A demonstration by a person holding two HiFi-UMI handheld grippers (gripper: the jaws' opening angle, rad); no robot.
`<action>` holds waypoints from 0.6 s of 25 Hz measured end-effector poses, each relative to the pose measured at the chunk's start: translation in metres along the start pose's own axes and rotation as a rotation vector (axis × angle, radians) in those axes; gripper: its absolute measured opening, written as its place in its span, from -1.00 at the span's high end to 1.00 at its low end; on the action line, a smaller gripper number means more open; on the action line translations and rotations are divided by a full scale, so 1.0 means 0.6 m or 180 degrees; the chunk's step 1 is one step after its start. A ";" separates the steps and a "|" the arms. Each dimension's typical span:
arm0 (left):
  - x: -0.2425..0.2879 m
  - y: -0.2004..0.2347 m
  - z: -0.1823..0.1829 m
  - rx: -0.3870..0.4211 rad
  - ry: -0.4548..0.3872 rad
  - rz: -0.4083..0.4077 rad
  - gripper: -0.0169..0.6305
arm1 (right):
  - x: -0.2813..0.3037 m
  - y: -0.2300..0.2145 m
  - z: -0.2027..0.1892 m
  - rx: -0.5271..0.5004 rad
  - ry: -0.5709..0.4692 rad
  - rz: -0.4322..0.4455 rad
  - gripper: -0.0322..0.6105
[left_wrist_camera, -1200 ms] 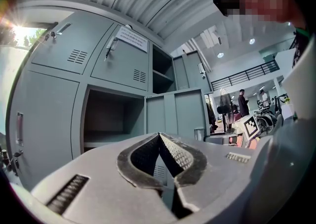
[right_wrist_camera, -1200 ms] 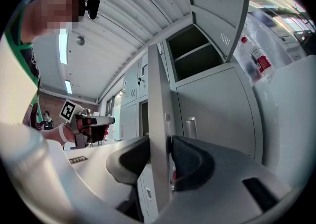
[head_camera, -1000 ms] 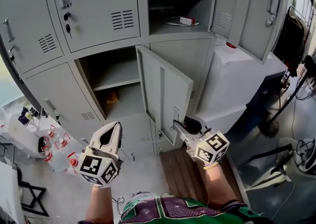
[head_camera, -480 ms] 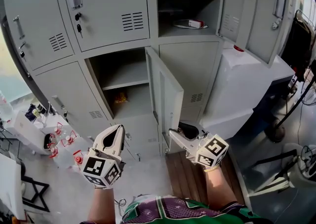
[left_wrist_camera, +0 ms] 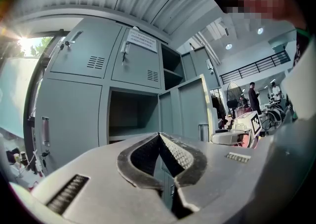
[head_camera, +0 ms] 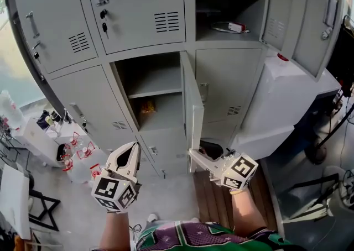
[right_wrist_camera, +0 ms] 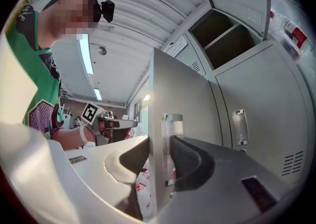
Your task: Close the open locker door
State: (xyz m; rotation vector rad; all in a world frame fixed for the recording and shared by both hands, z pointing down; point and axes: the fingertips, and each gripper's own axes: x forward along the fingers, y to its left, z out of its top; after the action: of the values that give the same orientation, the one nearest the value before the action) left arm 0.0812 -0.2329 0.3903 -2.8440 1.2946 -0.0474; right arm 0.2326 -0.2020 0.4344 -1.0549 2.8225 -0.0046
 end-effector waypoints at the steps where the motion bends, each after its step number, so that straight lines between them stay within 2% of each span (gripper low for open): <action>1: -0.001 0.007 -0.003 -0.0012 0.0005 -0.0009 0.88 | 0.007 0.005 -0.001 0.0004 -0.0002 0.0018 0.45; 8: 0.001 0.049 0.001 -0.0058 0.0019 -0.0197 0.88 | 0.065 0.031 -0.007 0.0050 0.0050 0.0067 0.46; 15: -0.023 0.117 0.006 -0.0176 -0.0051 -0.0189 0.88 | 0.131 0.049 -0.014 0.0147 0.0085 -0.0060 0.48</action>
State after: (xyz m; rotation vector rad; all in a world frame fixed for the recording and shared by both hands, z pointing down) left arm 0.0193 -0.2686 0.3845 -2.9223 1.2277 0.0108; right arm 0.1539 -0.2314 0.4322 -1.0794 2.8214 -0.0858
